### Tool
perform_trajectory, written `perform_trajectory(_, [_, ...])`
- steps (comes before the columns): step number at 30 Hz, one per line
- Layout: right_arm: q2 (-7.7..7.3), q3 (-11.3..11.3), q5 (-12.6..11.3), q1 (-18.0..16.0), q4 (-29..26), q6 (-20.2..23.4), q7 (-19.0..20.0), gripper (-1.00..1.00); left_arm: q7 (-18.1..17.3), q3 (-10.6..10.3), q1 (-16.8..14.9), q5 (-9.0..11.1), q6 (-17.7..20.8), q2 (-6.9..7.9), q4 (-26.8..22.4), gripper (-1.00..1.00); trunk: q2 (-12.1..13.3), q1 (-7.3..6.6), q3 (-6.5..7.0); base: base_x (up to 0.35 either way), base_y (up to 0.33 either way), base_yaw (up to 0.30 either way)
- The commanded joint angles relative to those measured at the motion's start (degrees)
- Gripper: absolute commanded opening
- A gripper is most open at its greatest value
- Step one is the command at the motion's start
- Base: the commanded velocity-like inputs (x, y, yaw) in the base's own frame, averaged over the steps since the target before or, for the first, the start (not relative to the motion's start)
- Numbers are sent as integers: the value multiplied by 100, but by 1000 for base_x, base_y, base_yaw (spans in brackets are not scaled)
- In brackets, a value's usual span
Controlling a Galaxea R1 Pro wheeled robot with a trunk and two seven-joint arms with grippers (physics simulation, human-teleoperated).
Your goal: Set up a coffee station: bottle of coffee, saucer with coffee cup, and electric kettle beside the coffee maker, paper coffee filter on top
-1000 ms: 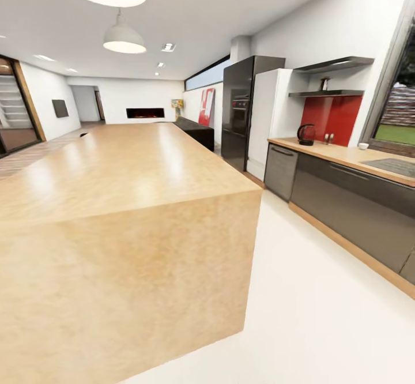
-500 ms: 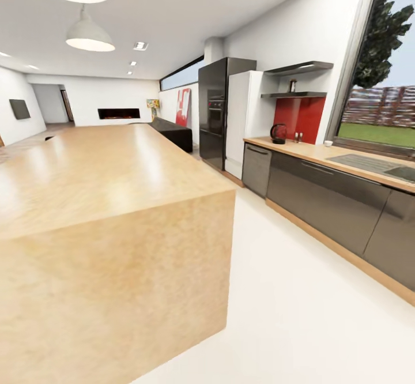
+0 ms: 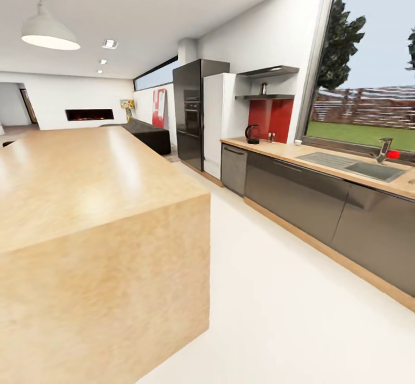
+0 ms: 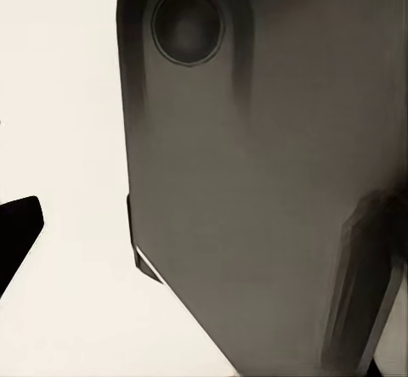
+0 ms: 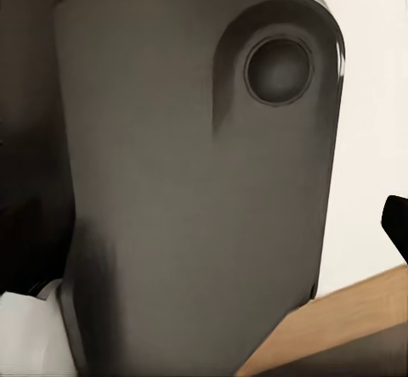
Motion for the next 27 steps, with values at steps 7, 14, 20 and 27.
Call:
perform_trajectory(7, [1,0,0,1,-7,-2,-2,100,2,-8,1,2,3,-1,-2,100,280,-154,123,0,0,-265])
perform_trajectory(14, [1,0,0,1,-6,-4,-2,100,2,-10,1,4,3,-1,-5,100,561,-308,248,0,0,-265])
perform_trajectory(20, [1,0,0,1,-7,-2,-2,100,2,-10,1,5,3,-1,-5,100,801,-440,356,0,0,-265])
perform_trajectory(27, [1,0,0,1,-7,-7,-2,100,2,-10,1,6,3,-1,-8,100,1082,-594,482,0,0,-265])
